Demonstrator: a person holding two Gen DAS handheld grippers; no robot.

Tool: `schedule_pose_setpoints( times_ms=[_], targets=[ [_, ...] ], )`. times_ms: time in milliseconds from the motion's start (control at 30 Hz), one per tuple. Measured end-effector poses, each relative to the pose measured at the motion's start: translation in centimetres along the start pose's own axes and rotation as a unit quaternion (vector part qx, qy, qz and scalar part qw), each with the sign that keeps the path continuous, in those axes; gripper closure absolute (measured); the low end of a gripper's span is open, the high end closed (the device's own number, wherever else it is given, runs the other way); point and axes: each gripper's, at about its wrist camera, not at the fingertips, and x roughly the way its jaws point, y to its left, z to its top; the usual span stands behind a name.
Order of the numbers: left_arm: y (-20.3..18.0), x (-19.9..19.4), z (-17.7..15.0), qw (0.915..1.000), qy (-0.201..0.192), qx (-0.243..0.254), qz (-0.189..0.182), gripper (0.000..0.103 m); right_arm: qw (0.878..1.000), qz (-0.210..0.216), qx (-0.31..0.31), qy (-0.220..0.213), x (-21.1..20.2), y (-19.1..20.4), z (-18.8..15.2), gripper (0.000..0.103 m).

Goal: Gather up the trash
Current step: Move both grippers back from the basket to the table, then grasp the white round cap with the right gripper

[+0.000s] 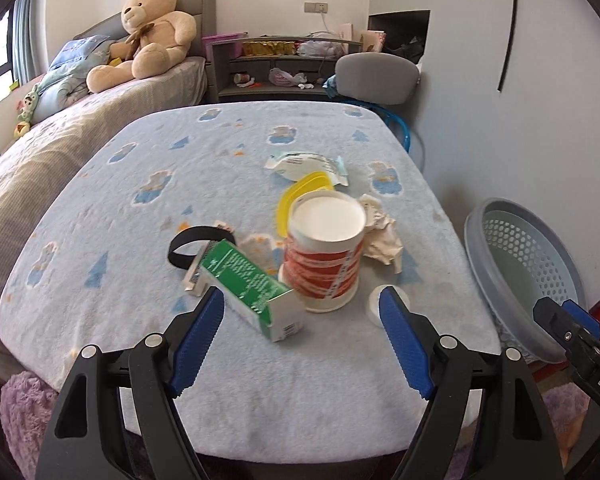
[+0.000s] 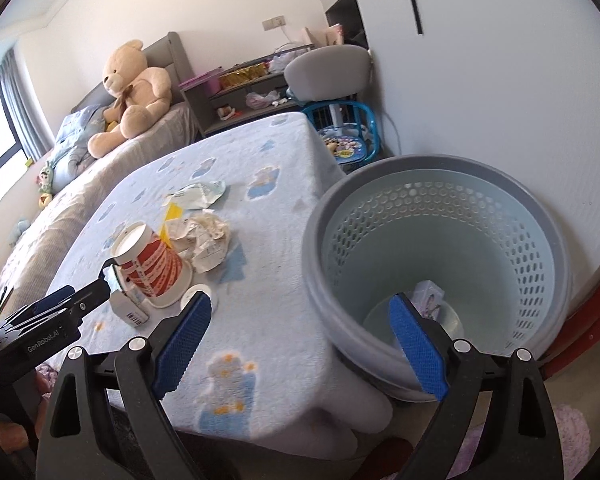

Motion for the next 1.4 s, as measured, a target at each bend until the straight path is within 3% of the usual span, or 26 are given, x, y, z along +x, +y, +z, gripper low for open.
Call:
schedule_pose_setpoints(
  times_ms=[500, 733, 967, 1133, 1400],
  targets=[
    [6.4, 0.3, -2.4, 0.9981, 0.023, -0.043, 0.038, 0.027, 0.994, 0.026, -0.083, 0.070, 7.0, 8.0, -0.8, 0.016],
    [7.4, 0.6, -2.6, 0.9975, 0.027, -0.054, 0.037, 0.027, 0.988, 0.006, -0.113, 0.101, 9.8, 9.6, -1.0, 0.032],
    [7.5, 1.0, -2.6, 0.9975, 0.030, -0.055, 0.033, 0.027, 0.985, -0.014, -0.138, 0.104, 11.2, 10.8, -0.9, 0.041],
    [7.3, 1.2, -2.7, 0.9975, 0.032, -0.054, 0.030, 0.027, 0.984, -0.013, -0.148, 0.101, 11.1, 11.0, -0.9, 0.064],
    [6.5, 2.1, -3.0, 0.9975, 0.043, -0.053, 0.019, 0.027, 0.988, 0.000, -0.127, 0.086, 8.9, 10.1, -1.1, 0.064]
  ],
)
